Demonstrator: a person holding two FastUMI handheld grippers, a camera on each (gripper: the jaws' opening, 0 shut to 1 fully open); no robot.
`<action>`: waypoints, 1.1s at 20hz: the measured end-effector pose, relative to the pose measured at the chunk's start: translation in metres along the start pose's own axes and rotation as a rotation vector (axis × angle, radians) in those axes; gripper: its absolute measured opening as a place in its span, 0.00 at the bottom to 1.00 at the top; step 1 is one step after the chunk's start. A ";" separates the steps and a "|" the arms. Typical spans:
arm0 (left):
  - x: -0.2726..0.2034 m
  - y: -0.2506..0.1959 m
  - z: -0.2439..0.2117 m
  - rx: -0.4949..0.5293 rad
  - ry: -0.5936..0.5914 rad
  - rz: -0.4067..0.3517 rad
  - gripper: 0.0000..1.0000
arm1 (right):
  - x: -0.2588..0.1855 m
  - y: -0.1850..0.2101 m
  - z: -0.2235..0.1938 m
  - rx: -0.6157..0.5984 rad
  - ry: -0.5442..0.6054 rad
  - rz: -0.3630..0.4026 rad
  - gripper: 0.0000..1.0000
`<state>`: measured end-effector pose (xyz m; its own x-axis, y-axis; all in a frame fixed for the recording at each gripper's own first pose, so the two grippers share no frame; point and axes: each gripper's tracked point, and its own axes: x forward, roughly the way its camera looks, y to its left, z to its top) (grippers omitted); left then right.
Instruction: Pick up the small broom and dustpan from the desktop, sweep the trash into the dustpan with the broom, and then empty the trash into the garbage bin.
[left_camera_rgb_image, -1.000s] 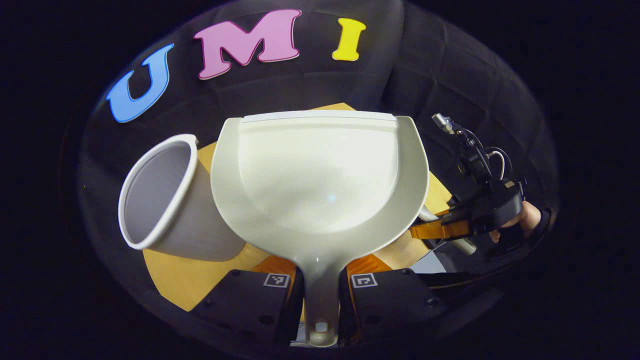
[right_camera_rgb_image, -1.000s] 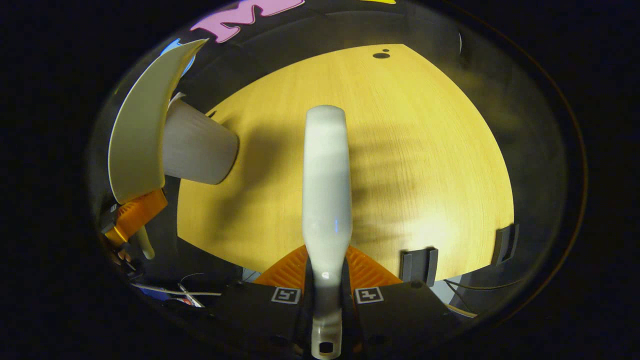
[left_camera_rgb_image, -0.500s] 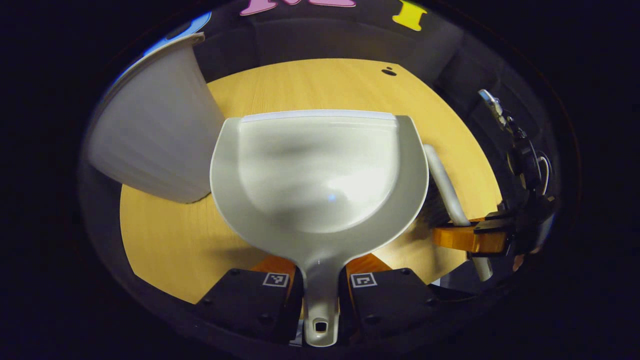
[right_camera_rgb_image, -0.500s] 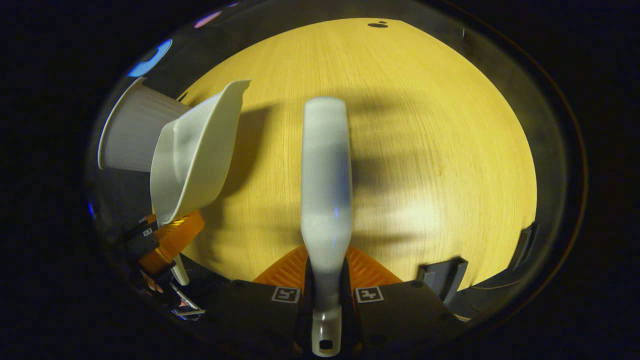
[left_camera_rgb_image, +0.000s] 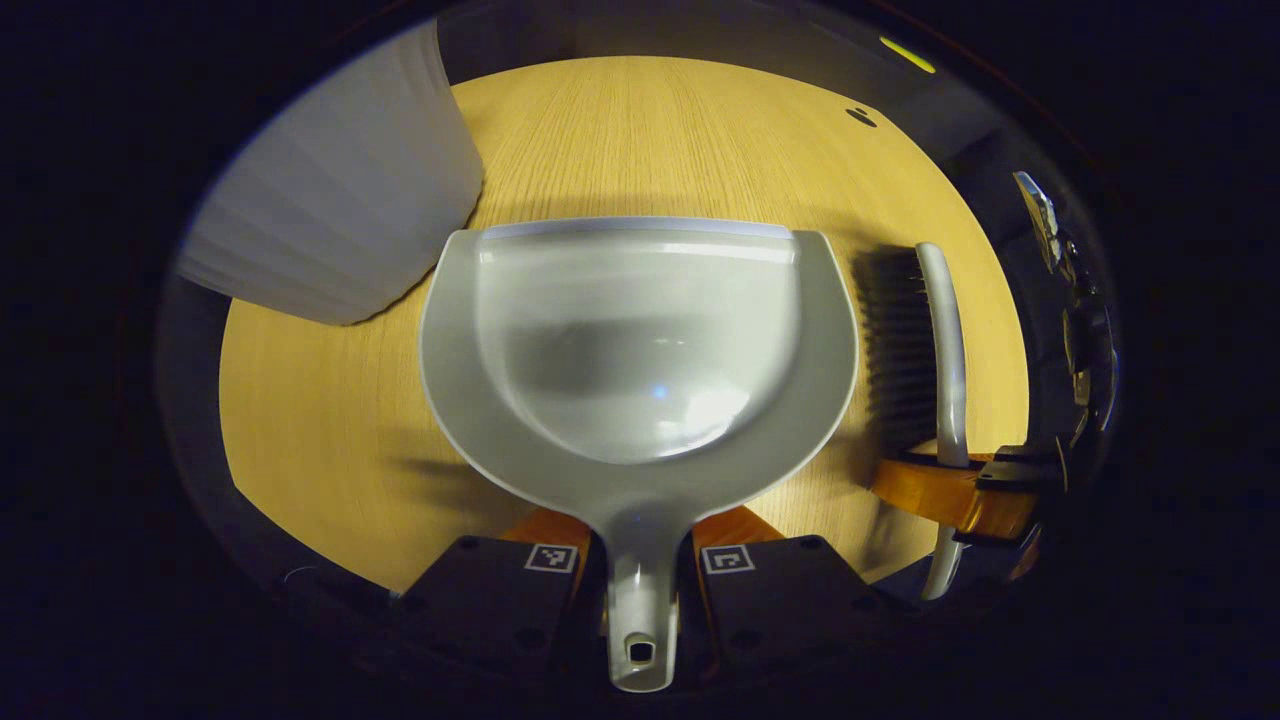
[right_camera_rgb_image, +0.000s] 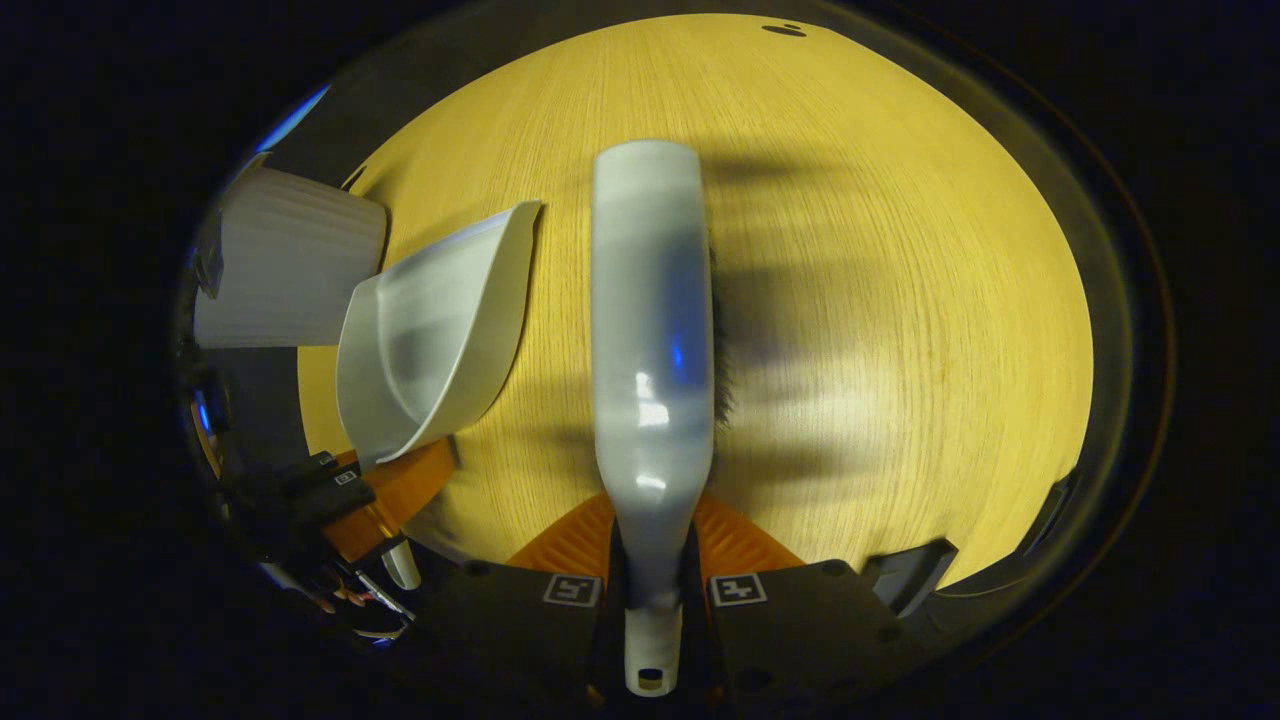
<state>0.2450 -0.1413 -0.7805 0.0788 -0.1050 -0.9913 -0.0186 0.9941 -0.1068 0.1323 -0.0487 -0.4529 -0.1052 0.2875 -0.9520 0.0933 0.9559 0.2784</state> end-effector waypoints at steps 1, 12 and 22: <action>0.001 0.000 0.001 0.004 0.007 -0.003 0.30 | 0.000 0.000 0.000 0.008 0.001 0.000 0.27; -0.038 -0.012 -0.004 0.046 -0.002 -0.034 0.78 | -0.056 0.008 0.014 -0.004 -0.144 0.030 0.72; -0.173 -0.018 0.010 0.102 -0.328 -0.033 0.78 | -0.221 0.059 0.063 -0.175 -0.677 -0.009 0.99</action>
<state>0.2420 -0.1406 -0.6063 0.3940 -0.1391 -0.9085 0.0876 0.9897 -0.1135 0.2230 -0.0598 -0.2339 0.5400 0.2331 -0.8088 -0.0711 0.9701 0.2322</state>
